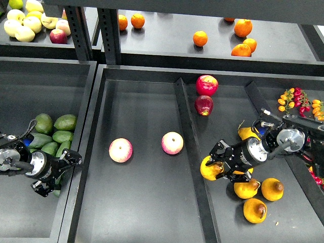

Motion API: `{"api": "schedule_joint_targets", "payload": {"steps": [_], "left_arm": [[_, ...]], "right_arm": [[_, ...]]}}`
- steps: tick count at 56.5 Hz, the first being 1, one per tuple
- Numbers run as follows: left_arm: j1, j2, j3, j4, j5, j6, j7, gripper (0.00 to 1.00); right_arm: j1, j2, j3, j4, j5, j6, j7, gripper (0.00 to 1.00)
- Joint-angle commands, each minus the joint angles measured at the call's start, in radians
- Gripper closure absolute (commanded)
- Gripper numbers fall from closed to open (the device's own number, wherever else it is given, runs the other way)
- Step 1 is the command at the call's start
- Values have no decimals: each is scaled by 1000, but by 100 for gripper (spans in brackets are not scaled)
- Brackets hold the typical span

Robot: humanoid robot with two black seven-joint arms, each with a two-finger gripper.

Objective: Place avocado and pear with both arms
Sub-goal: 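Lift the pear and carry it into the bin of pears, then lower the pear among the other pears and open the right gripper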

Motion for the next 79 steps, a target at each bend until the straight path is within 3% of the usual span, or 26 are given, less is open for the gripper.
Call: {"api": "schedule_joint_targets", "payload": {"steps": [1, 70, 79], "left_arm": [[-1, 0, 0, -1, -2, 0, 0, 0], [-7, -5, 0, -3, -2, 0, 0, 0], [-7, -3, 0, -3, -2, 0, 0, 0]], "right_arm": [[-37, 3, -6, -33, -2, 0, 0, 98], [-154, 43, -2, -126, -43, 0, 0, 92], [-166, 43, 4, -142, -66, 0, 0, 84]]}}
